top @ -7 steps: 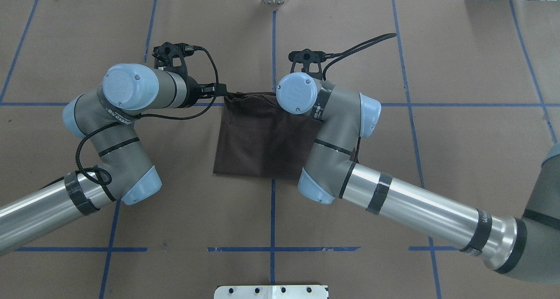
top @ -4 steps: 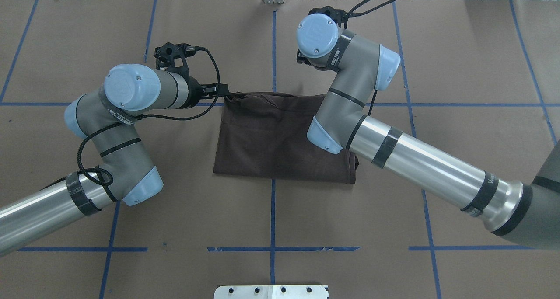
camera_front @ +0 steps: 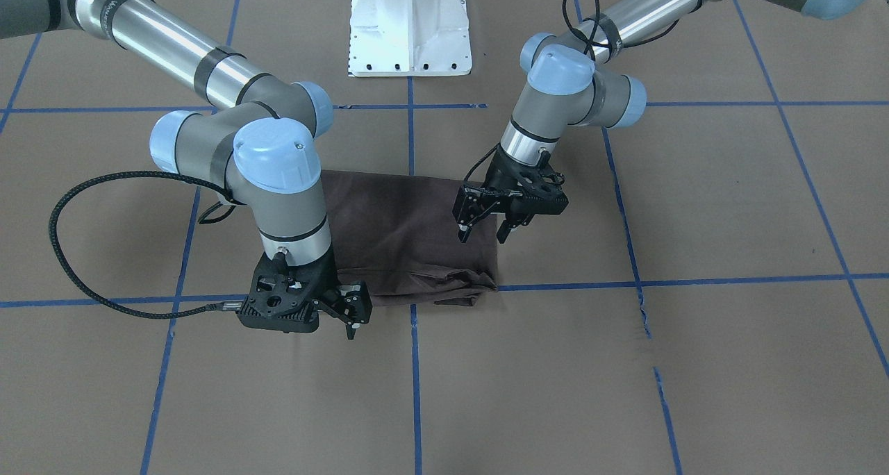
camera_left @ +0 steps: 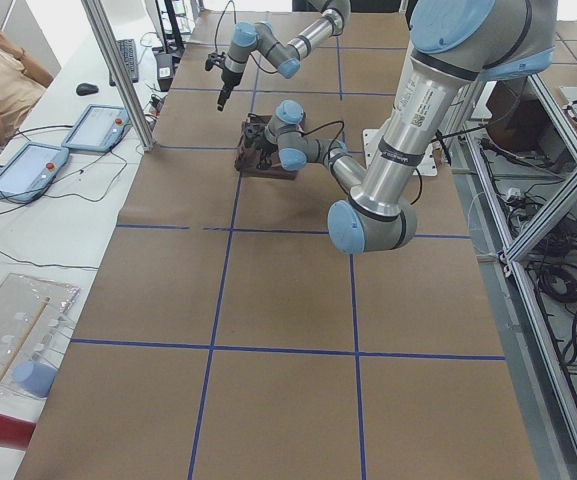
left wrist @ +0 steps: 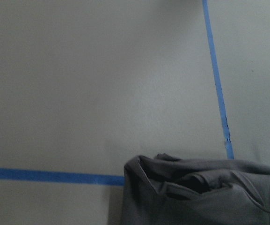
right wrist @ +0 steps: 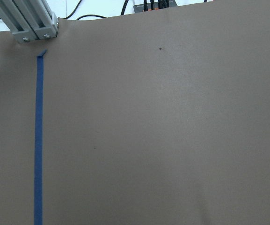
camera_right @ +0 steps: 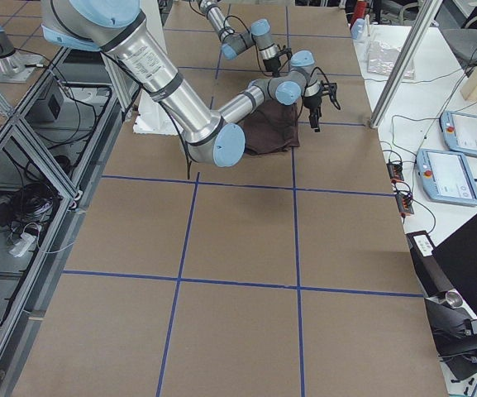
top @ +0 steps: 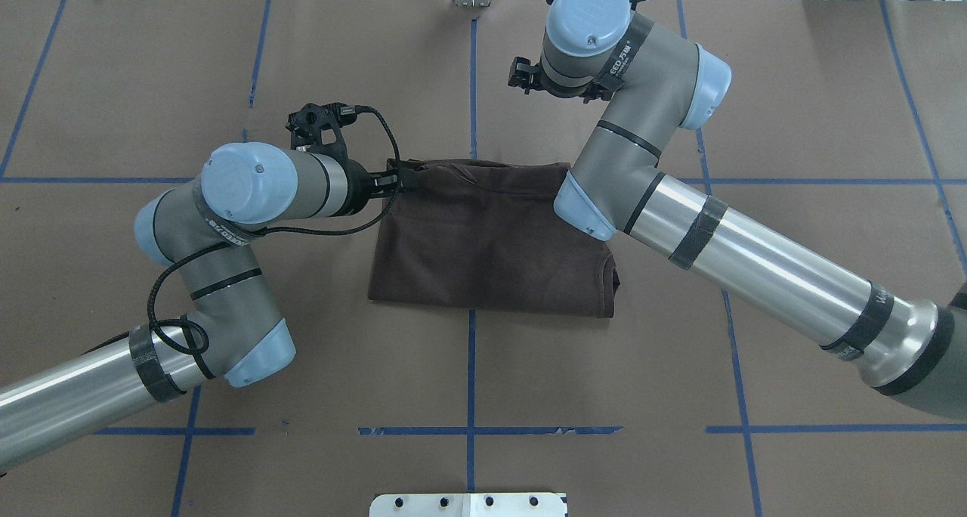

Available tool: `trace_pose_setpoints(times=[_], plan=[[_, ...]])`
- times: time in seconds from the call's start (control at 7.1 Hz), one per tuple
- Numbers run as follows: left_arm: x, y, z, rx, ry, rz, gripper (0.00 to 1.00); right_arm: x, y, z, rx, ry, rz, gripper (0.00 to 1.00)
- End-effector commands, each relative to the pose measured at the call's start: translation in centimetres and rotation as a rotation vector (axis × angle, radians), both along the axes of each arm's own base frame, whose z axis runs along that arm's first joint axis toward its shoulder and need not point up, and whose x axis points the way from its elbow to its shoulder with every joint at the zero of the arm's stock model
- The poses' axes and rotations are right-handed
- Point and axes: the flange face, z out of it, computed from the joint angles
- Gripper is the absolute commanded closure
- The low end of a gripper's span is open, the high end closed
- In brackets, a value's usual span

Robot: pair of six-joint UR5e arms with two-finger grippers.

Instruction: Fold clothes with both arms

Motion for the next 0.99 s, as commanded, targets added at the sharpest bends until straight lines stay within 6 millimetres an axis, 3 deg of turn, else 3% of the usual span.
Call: trace_pose_setpoints(times=[0.0,0.42,0.56,0.84], plan=[[0.4,-0.6,-1.5,-0.051,0.047,-0.042,0.52,0.0,0.3,0.5,-0.002,0.000,-0.003,0.00],[-0.2,-1.8,-1.3,-0.237,0.155,-0.195,0.51,0.2,0.4,1.4,-0.003,0.005,-0.003,0.00],[-0.4,-2.5,-0.8,-0.235,0.141,-0.224,0.51,0.2,0.4,1.4,-0.002,0.006,-0.002,0.00],[0.3,-3.7,-1.8,-0.169,0.098,-0.199,0.46,0.2,0.4,1.4,-0.001,0.006,-0.003,0.00]])
